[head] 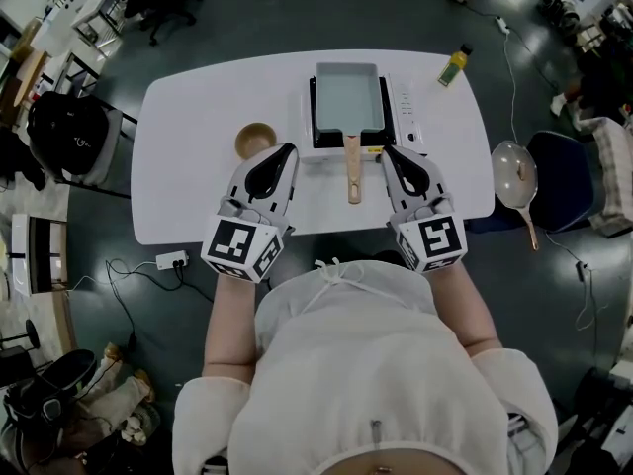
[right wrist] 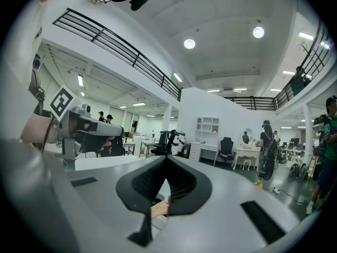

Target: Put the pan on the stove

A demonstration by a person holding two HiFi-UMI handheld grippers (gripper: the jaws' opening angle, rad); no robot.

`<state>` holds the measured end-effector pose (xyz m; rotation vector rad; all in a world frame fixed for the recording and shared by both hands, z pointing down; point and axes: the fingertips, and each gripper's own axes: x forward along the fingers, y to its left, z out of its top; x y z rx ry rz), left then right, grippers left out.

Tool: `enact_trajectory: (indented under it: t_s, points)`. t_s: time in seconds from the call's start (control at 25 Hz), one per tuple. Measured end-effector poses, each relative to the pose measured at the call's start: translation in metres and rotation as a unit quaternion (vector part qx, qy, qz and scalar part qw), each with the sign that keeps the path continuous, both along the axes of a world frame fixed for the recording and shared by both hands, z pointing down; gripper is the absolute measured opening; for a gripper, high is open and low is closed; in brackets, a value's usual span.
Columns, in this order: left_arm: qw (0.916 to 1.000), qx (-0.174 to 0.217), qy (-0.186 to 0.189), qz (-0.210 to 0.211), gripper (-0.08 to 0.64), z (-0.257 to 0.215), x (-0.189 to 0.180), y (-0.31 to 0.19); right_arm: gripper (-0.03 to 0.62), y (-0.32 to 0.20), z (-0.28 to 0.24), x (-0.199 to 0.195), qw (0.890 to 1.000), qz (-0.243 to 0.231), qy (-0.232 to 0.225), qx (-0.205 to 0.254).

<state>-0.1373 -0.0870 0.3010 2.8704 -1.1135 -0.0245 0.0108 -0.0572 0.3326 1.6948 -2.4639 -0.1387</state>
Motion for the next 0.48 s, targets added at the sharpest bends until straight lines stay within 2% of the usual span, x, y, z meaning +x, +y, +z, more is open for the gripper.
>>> enact_trajectory:
  t_s: [0.32,0.48]
  points:
    - [0.9999,0.010,-0.007,-0.005,0.025,-0.002,-0.004,0.002,0.002,0.000,-0.003,-0.006,1.000,-0.008,0.009,0.012]
    - [0.9999,0.006,0.007,-0.005,0.025,-0.003,-0.012,0.005,0.002,0.002,-0.003,-0.011,1.000,-0.004,0.008,0.011]
